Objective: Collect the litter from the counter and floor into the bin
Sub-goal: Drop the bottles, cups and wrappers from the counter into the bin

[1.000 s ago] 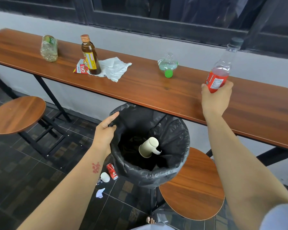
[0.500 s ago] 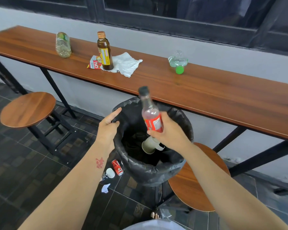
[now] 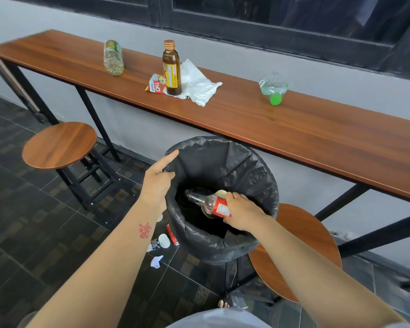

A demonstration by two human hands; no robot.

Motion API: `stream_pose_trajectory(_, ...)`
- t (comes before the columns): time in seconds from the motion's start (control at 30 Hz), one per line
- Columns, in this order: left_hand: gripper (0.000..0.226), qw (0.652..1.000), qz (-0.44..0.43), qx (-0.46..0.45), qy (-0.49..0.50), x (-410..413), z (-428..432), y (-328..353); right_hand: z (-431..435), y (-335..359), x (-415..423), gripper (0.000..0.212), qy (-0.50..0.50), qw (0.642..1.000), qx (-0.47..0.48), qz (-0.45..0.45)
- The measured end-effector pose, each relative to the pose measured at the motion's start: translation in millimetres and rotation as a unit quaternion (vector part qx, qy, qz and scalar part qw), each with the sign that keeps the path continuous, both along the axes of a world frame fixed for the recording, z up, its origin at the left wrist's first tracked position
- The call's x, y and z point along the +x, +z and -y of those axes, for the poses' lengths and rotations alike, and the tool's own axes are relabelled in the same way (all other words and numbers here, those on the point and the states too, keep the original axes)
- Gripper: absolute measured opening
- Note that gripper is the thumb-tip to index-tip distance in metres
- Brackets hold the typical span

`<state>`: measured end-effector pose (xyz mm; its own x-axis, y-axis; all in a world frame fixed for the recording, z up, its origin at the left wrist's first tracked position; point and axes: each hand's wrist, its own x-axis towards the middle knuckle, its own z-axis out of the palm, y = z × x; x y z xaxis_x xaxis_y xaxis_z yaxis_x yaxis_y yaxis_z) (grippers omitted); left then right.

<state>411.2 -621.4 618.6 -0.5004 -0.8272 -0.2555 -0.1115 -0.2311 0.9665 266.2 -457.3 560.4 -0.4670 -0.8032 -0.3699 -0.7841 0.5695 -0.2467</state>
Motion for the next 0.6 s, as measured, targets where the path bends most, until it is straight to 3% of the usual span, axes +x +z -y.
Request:
stream_pose_trajectory(0.1, 0.063, 1.0, 0.008, -0.009, 0.003, 0.1, 0.3, 1.7, 1.4, 3.3, -0.9, 0.058, 0.012, 0.999, -0.041, -0.034)
stream_pose_trajectory(0.23, 0.065, 1.0, 0.014, -0.005, 0.001, -0.7, -4.7, -7.1, 1.1, 16.1, -4.2, 0.079, 0.024, 0.995, -0.093, -0.037)
stream_pose_trajectory(0.37, 0.066, 0.999, 0.029, -0.004, 0.014, -0.9, -1.0, -10.8, 2.1, 32.5, -6.7, 0.073, 0.034, 0.984, -0.156, -0.083)
stream_pose_trajectory(0.6, 0.066, 0.999, 0.03, 0.021, 0.039, 1.8, 8.7, -14.2, 22.0, 87.6, -51.1, 0.059, -0.08, 0.894, -0.403, -0.177)
